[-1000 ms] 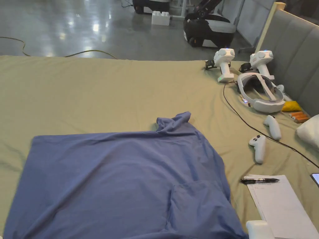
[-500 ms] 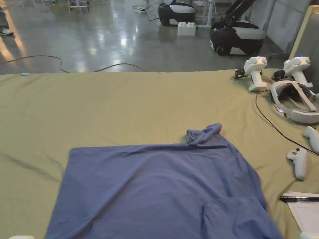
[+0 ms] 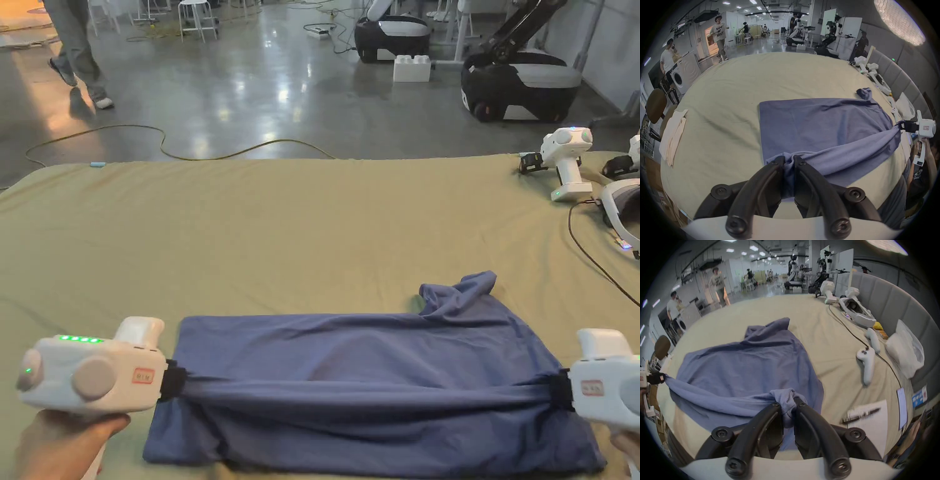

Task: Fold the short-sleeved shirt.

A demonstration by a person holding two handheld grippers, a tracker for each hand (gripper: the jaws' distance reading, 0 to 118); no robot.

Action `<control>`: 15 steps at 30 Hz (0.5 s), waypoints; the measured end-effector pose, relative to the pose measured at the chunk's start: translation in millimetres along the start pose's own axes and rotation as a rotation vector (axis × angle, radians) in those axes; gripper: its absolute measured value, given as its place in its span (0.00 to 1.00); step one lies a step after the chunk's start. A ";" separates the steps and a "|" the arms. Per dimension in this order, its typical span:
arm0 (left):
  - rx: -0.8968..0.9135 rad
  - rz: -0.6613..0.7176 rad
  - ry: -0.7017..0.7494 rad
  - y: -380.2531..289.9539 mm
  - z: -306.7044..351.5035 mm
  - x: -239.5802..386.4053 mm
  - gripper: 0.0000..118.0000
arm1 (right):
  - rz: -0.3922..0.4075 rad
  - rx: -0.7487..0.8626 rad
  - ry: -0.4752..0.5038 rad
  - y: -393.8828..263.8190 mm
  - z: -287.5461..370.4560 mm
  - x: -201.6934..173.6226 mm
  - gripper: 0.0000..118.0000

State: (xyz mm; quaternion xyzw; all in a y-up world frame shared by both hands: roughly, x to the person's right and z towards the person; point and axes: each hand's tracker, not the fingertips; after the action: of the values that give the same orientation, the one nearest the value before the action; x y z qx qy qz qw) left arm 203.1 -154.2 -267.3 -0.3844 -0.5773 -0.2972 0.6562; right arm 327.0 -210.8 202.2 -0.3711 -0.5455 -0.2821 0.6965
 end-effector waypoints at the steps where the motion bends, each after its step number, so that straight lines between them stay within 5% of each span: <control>1: -0.012 0.015 -0.004 6.1 -9.0 -1.6 0.12 | -0.005 -0.001 0.003 7.4 -9.1 -2.0 0.25; 2: -0.006 0.023 0.000 9.4 -15.9 -2.2 0.15 | -0.007 -0.001 0.006 12.0 -15.0 -3.0 0.47; 3: -0.002 0.025 0.016 8.9 -21.0 -1.4 0.32 | -0.012 -0.001 -0.005 14.1 -20.2 -2.8 0.69; 4: 0.005 0.023 0.048 8.2 -25.8 -1.0 0.56 | -0.018 -0.002 -0.023 15.4 -23.3 -2.2 0.69; 5: 0.015 0.040 0.072 6.9 -27.7 -3.0 0.69 | -0.024 -0.004 -0.023 15.9 -24.1 -0.6 0.67; 8: 0.103 0.097 0.037 -3.6 0.0 -12.7 0.85 | -0.055 0.056 0.013 6.8 -2.7 7.2 0.68; 15: 0.573 0.031 -0.017 -85.0 159.5 8.0 0.85 | -0.118 0.352 0.110 -46.8 103.7 10.5 0.68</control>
State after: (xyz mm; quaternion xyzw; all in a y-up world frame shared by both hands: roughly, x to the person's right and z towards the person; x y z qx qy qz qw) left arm 49.1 -63.5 -239.7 -0.1948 -0.6373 -0.1087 0.7376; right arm 235.1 -151.6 235.6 -0.1946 -0.5683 -0.2427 0.7618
